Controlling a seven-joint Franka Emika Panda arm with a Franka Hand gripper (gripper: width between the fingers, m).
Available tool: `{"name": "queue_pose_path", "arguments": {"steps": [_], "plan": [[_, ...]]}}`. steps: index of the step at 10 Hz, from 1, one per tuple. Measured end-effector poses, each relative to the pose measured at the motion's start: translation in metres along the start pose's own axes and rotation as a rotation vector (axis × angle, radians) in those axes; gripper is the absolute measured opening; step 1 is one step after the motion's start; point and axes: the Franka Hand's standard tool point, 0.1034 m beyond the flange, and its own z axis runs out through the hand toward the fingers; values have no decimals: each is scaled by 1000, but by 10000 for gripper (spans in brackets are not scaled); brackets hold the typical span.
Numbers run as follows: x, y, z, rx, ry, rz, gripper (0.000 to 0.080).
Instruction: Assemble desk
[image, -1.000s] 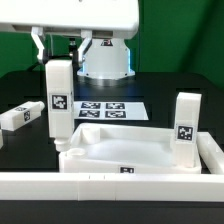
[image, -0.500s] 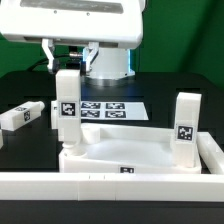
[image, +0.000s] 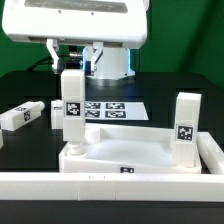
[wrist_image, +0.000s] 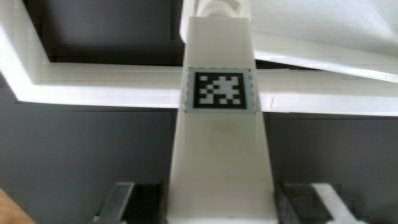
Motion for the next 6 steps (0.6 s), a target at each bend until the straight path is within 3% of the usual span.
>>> {"name": "queue_pose_path", "arguments": {"steps": [6], "plan": [[-4,-4,5,2,-9,-7,285]]}}
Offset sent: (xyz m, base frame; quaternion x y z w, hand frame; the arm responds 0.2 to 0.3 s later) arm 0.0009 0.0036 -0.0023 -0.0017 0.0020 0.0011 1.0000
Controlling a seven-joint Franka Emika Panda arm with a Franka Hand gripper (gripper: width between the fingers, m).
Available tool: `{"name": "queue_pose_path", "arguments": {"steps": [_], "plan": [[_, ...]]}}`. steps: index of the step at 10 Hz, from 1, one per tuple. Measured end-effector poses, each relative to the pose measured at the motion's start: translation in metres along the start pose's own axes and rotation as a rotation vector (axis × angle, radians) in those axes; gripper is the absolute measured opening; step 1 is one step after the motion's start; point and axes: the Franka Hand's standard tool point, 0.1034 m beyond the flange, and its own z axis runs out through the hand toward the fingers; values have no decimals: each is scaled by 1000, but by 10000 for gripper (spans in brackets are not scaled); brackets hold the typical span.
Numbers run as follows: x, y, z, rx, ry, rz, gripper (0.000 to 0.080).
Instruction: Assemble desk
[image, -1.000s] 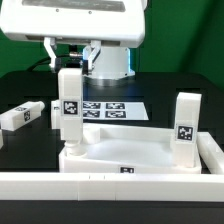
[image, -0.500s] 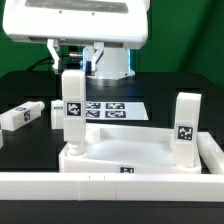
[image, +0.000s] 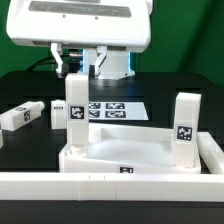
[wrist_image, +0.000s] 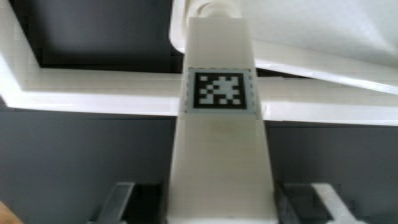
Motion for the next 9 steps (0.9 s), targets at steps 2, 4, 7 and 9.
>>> {"name": "queue_pose_path", "arguments": {"steps": [2,4,7,9], "plan": [[-5,0,5,0,-11,-1,285],[-6,0,8,-5,-5,-2,285],[-3,2,10,-22,30,-6,285],[-3,1,10,-22,30,-6,285]]}}
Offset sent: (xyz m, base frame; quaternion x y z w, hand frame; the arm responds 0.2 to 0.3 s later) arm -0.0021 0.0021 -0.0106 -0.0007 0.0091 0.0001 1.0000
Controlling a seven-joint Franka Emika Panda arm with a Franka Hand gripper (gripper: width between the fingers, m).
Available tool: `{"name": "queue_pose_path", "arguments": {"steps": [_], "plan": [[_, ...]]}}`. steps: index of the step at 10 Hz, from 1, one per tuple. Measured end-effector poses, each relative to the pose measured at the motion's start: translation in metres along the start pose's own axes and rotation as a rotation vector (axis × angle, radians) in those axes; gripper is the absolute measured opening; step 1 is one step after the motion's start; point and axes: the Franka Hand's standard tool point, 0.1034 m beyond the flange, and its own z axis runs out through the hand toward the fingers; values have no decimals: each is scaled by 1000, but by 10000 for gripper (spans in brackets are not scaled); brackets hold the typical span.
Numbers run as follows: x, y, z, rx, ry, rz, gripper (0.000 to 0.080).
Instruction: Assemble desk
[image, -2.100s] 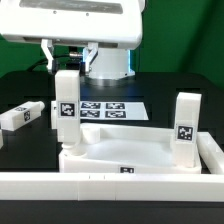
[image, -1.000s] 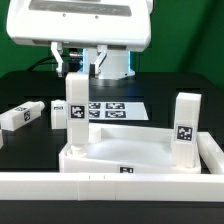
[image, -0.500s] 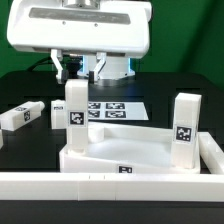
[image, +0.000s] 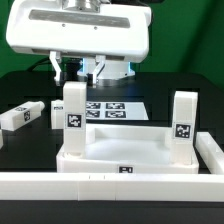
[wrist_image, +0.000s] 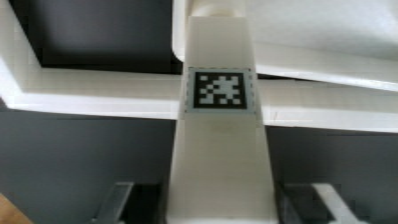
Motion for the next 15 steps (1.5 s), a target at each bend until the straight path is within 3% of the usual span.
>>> {"name": "queue_pose_path", "arguments": {"steps": [1,2,3,6,9,13,15], "plan": [[0,0,0,0,0,0,456],[0,0,0,0,0,0,456],[0,0,0,0,0,0,611],[2,1,-2,4,-5,4,642],[16,0,-17,31,-27,10,649],[11,-3,-13,41,-54,12,649],[8,-18,-7,109,-210,38,649]]}}
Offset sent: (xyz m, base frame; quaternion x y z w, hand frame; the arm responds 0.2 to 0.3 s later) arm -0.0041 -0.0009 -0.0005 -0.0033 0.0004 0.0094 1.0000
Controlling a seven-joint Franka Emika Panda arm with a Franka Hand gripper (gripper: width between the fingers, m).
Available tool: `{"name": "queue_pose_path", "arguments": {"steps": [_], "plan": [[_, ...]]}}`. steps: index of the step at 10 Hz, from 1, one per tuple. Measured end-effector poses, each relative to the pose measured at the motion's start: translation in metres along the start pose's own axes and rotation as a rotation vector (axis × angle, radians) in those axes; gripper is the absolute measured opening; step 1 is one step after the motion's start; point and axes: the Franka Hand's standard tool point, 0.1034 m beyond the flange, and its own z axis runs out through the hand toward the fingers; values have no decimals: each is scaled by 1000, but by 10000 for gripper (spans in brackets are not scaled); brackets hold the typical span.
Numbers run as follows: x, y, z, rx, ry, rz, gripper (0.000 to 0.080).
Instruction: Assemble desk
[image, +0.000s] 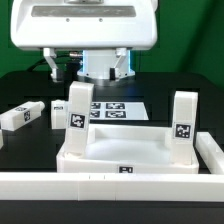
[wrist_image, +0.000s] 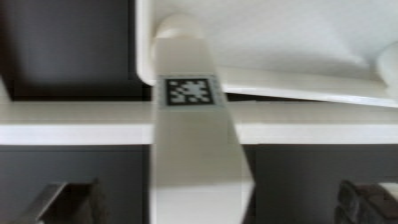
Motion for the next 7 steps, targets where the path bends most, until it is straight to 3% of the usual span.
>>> {"name": "queue_pose_path", "arguments": {"steps": [4,7], "plan": [[-3,-14,1,84,-263,10,649],[-1,1,7,71,-254,11,649]]}}
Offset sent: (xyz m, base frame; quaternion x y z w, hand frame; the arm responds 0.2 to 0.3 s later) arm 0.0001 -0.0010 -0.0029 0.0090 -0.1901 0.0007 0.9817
